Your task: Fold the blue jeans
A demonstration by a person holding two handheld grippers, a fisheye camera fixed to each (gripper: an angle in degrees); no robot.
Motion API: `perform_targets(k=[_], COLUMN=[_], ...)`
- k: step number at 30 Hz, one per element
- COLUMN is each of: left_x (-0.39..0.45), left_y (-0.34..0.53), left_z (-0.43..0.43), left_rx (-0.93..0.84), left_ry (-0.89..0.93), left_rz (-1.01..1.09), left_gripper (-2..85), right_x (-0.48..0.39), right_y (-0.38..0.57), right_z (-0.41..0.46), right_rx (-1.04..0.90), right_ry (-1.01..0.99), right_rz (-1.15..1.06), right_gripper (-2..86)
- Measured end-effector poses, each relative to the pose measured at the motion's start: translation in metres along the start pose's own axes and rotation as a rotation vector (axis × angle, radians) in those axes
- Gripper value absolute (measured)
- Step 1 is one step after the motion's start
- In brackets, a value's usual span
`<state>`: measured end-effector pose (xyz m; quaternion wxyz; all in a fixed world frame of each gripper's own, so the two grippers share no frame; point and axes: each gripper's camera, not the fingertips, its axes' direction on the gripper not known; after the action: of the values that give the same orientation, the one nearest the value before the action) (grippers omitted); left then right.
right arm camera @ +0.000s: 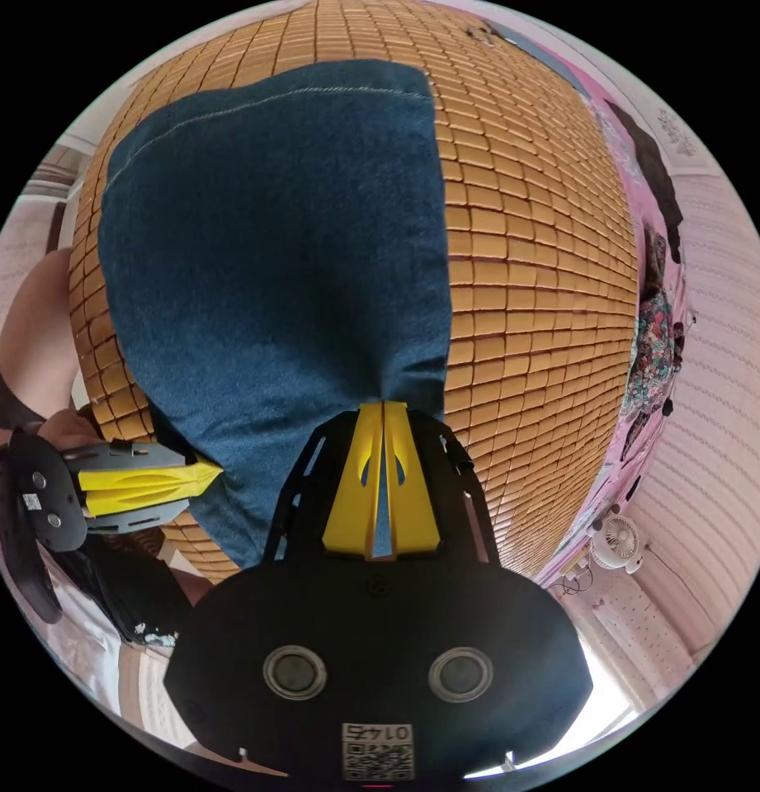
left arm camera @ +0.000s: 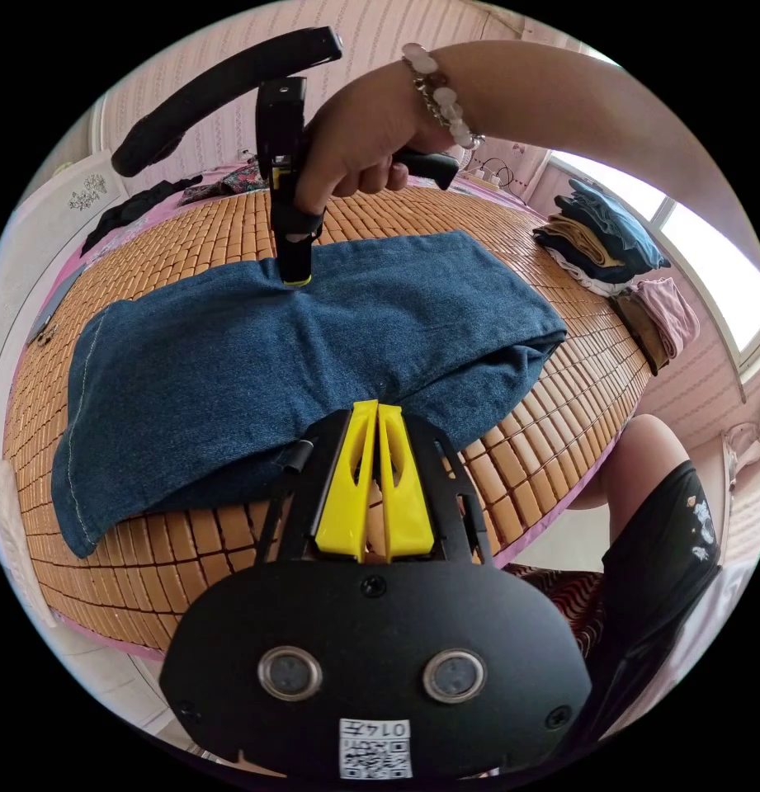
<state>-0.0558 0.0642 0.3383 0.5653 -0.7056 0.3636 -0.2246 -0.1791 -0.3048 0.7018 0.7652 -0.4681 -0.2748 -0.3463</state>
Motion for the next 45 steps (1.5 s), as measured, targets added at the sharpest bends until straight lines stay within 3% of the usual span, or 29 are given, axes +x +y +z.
perform_targets(k=[6, 11, 16, 19, 24, 29, 34, 40, 45], left_x=[-0.012, -0.062, -0.121, -0.162, -0.214, -0.233, -0.248, -0.237, -0.178], left_y=[-0.012, -0.019, 0.005, 0.022, 0.025, 0.009, 0.008, -0.016, -0.04], left_z=[0.009, 0.002, -0.053, -0.08, -0.087, -0.05, -0.039, -0.03, -0.009], left_rx=[-0.022, -0.07, 0.051, 0.101, 0.181, 0.073, 0.088, -0.022, -0.078], left_ry=[0.039, 0.253, 0.152, -0.058, -0.116, -0.109, -0.048, -0.014, 0.1], left_rz=[-0.049, -0.226, -0.342, -0.451, -0.597, -0.632, -0.622, -0.536, -0.39], left_gripper=[-0.7, -0.7, -0.5, -0.4, 6.0, 13.2, 13.0, 12.4, 11.3], right_x=[-0.001, 0.024, 0.006, -0.007, -0.016, -0.02, -0.033, -0.042, -0.037], right_y=[0.028, 0.164, 0.376, 0.457, 0.495, 0.507, 0.537, 0.588, 0.633], right_z=[0.011, -0.005, 0.017, 0.032, 0.054, 0.09, 0.098, 0.045, -0.008], right_rx=[0.069, 0.389, 0.458, 0.553, 0.614, 0.583, 0.7, 0.934, 1.178], right_ry=[0.033, -0.253, -0.22, -0.239, -0.413, -0.643, -0.758, -0.533, -0.471], right_rz=[0.075, 0.578, 1.131, 1.295, 1.298, 1.406, 1.384, 1.371, 1.303], right_gripper=[0.0, 0.3, 2.3, 6.6, 13.6, 8.7, 4.0, 2.1, 1.8])
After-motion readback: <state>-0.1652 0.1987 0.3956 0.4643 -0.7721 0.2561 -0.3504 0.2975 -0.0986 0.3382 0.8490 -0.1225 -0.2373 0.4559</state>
